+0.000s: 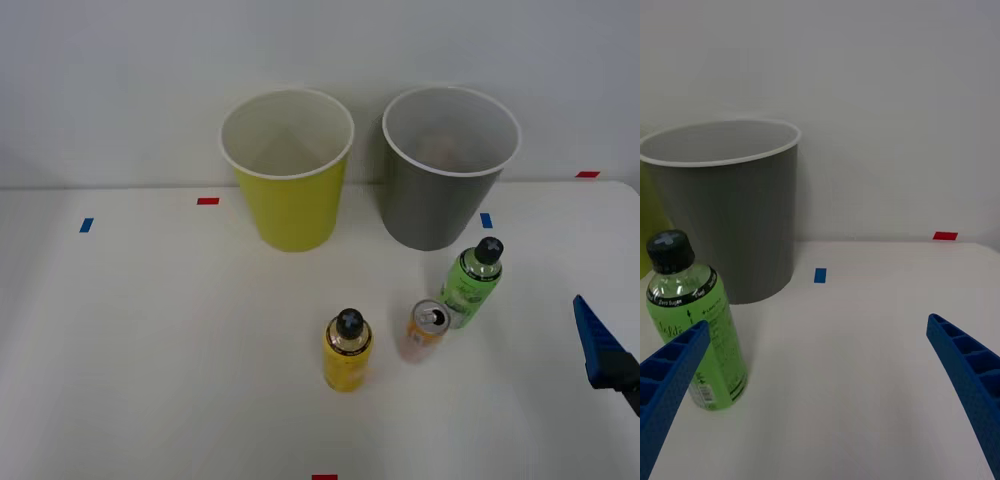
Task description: Put cans in the gray bin, plastic bottles in the light green bin
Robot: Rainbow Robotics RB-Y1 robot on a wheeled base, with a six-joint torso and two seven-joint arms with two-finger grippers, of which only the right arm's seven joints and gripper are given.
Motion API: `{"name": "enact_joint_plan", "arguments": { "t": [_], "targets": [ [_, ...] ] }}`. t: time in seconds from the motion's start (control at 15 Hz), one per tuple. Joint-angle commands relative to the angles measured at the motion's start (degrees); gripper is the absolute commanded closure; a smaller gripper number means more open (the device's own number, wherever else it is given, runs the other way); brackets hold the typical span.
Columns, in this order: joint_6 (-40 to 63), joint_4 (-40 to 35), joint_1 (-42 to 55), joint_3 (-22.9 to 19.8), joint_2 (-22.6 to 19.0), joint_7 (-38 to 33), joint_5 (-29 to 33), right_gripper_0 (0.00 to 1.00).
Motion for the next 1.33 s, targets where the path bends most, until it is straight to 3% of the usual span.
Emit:
{"name": "enact_joint_plan", "arguments": {
  "t": [0.07,0.4,0.67,1.0,1.33],
  "targets": [
    [-0.34,0.11,4.5,1.99,0.01,0.59,1.84,0.0],
    [-3.15,3.36,9.16,4.01,-0.61,2.61,4.39,0.0],
    [-22.66,19.97,5.56,2.08,2.91,3.14,4.57,0.0],
    [-33.38,30.08,4.06,1.02,11.26,11.93,3.86,0.0],
    [-50.35,48.45,-4.2,1.29,12.22,14.65,-1.32,0.0]
  ]
}}
